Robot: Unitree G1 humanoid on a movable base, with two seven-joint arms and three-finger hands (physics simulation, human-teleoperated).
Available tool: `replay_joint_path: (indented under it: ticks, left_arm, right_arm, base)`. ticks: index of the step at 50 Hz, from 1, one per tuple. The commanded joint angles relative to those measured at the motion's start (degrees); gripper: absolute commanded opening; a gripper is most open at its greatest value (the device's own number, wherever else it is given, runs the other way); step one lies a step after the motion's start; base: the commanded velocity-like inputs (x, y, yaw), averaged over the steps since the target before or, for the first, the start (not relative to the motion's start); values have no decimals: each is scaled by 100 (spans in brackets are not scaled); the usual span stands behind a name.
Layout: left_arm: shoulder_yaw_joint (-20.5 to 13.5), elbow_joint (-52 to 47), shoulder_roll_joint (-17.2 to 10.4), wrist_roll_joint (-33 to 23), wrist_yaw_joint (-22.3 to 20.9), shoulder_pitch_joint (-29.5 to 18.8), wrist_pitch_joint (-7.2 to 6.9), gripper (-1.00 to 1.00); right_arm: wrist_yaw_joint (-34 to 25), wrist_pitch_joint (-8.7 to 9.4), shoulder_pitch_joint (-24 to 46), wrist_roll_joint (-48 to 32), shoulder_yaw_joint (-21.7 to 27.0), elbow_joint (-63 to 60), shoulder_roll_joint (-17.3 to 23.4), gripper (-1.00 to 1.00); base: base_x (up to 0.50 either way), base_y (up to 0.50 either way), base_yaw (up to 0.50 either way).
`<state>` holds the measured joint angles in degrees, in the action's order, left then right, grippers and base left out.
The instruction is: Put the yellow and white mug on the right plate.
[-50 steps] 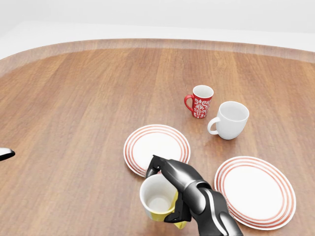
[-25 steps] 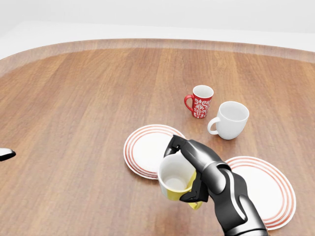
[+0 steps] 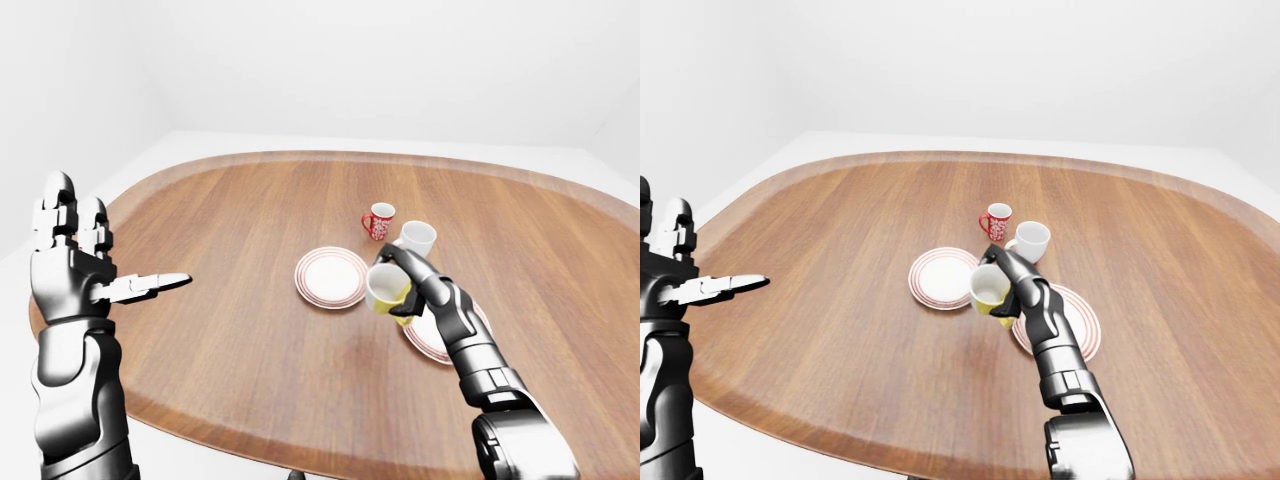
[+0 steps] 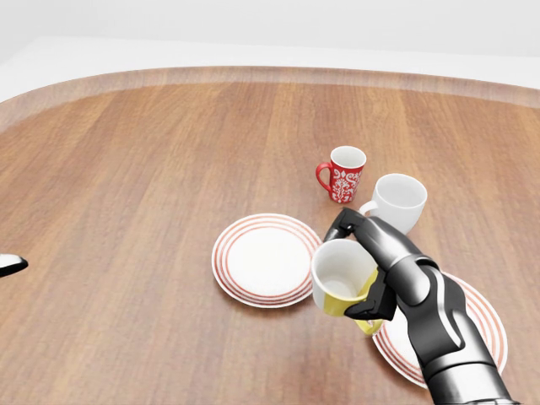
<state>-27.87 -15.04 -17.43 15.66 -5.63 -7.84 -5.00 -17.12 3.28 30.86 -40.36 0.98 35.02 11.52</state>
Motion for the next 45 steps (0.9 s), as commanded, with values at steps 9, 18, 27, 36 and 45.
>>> replay_joint_path:
  ticks: [9,18,27,36,45]
  left_arm:
    - [6,21,1,-10,-4,-4,0,100]
    - [-4,-11,0,-3,-9,8,0,100]
    - [-9,-28,-1,-2,-6,5,0,100]
    - [8,20,3,-31,-13,0,0,100]
    - [9,-3,5,-37,-12,5,0,100]
  right_arm:
    - [310,-225,426,348,244,892,528,-100]
    - [335,-208,584,524,348,1135,757,-100]
    - [426,-362,703,677,437,1516,1012,-100]
    - [494,-447,788,850,503,1818,1215,-100]
    - [629,-643,888,958,519,2253,1375,-100]
  base:
    - [0,0,0]
    - [0,0,0]
    - [0,0,0]
    - [0,0,0]
    - [0,0,0]
